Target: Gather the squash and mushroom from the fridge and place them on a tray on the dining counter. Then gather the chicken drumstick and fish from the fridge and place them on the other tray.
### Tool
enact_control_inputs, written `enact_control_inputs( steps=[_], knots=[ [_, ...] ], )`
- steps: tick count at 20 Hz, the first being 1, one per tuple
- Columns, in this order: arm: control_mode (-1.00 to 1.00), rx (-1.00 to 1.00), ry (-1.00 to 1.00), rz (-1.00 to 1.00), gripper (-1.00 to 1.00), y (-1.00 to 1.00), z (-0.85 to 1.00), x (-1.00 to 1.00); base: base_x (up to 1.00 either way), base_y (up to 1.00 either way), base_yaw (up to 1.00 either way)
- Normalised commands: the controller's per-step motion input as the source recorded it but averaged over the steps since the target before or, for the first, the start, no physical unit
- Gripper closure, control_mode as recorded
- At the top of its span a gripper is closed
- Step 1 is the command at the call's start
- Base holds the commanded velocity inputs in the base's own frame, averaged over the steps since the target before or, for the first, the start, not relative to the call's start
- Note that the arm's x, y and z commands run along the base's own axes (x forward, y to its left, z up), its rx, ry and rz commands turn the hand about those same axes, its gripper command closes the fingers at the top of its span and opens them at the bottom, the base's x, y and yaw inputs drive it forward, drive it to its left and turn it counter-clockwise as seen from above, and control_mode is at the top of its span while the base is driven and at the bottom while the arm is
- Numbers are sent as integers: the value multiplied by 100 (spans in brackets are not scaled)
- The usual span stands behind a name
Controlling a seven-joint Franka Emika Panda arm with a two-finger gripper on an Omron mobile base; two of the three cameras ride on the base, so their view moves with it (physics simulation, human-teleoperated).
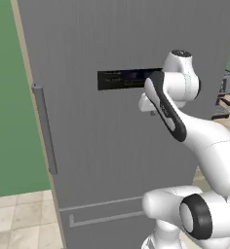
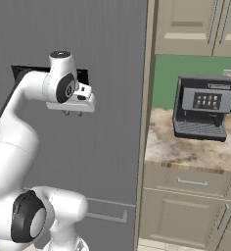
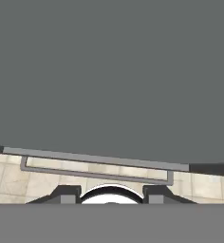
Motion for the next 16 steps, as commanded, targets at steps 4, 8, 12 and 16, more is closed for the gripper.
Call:
enact_control_inputs(
  steps=[4,8,12,16],
  knots=[
    [100,0,-3,0,-100,0,0,-18,-20,0,-1],
    [100,0,0,0,-100,0,0,0,-65,52,-24],
    [100,0,0,0,-100,0,0,0,-43,96,-31],
    [100,0,0,0,-100,0,0,0,-24,100,-33]
  ],
)
